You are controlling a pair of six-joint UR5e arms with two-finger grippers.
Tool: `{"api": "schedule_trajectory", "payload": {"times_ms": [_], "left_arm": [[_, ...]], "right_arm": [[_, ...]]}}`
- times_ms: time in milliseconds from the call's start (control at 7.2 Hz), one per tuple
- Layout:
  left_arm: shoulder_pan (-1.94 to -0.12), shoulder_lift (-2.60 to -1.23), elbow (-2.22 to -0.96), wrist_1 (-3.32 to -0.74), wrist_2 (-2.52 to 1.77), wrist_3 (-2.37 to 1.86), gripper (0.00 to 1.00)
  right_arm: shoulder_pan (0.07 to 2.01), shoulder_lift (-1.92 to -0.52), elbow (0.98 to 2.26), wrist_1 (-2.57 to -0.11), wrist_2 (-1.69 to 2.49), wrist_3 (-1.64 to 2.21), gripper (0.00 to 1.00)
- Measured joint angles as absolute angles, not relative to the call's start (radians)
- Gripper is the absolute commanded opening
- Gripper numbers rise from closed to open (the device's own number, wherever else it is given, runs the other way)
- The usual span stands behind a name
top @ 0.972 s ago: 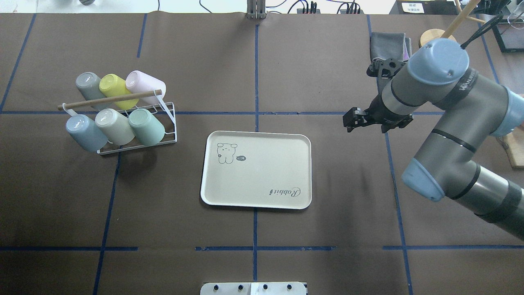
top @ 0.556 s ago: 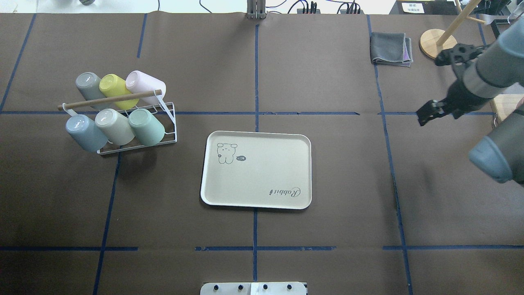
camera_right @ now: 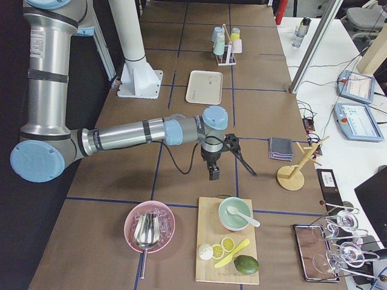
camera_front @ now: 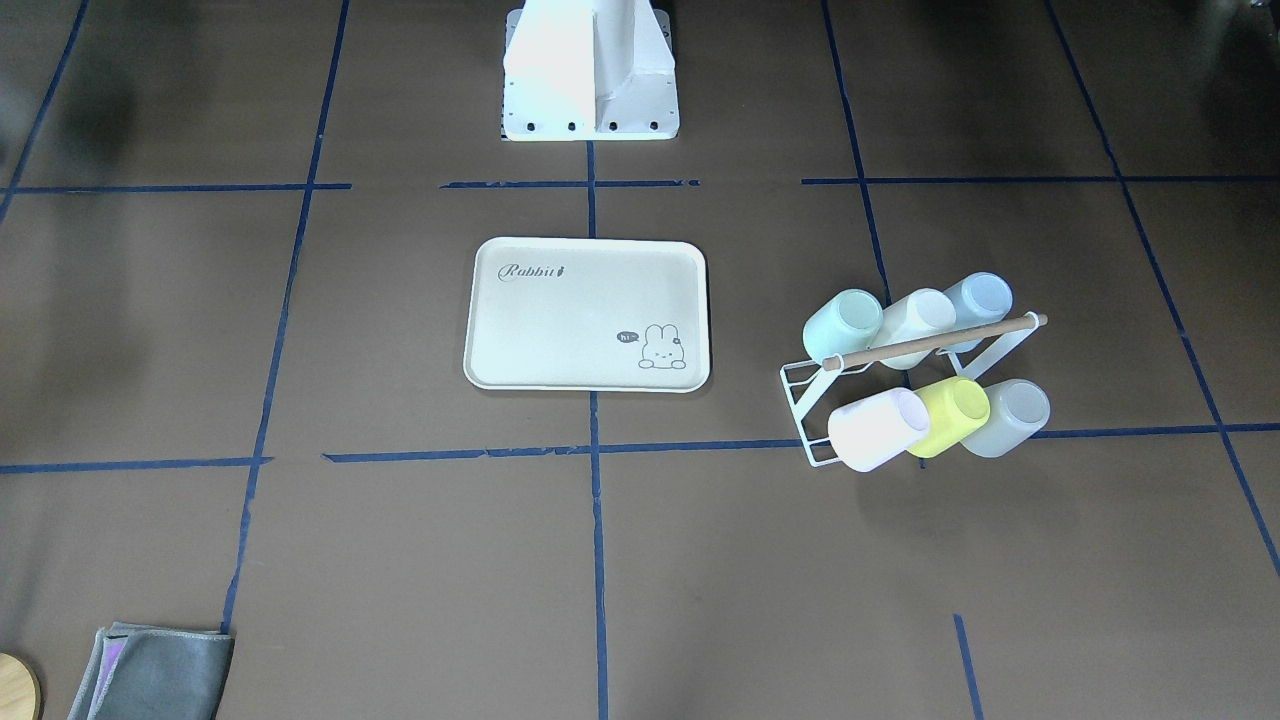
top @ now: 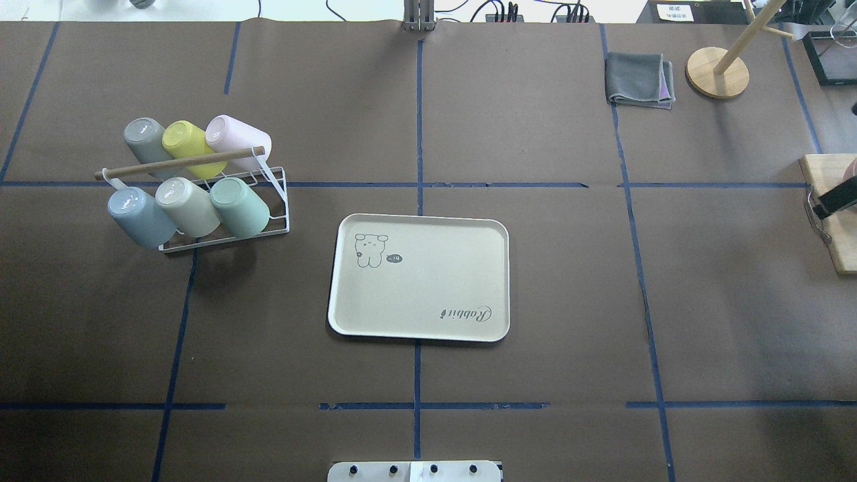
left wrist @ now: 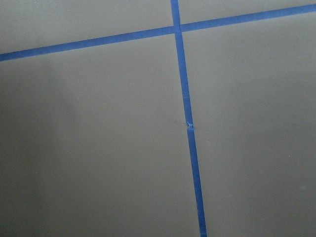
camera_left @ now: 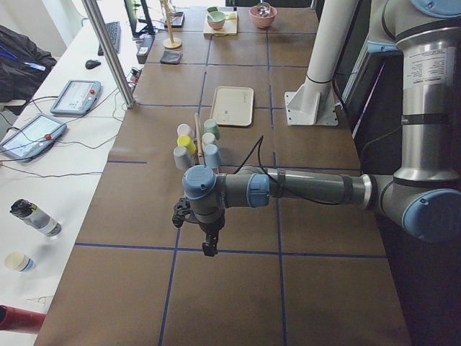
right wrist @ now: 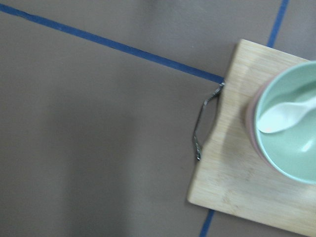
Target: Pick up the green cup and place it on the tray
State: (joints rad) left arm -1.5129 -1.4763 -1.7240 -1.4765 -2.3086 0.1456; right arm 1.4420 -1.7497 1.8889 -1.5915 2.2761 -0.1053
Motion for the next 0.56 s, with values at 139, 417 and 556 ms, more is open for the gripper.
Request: {"api": "schedule_trajectory", "payload": {"times_ms": [139, 417, 556], "left_arm": [[-1.513, -1.476, -1.718, -1.499, -2.308, 0.141, 1.00], [-1.513, -1.489, -1.708, -1.536, -2.306, 0.139, 1.00], [-1.514, -1.503, -1.713, -1.568, -2.305, 0.141, 1.00]], "right_arm": [[1.484, -1.787, 1.892, -1.594, 2.278, -0.134, 1.00], [1.513, -1.823, 1.899, -1.599, 2.278, -0.142, 1.00], [1.516, -1.825, 1.900, -1.600, 2.278, -0.139, 1.00]]}}
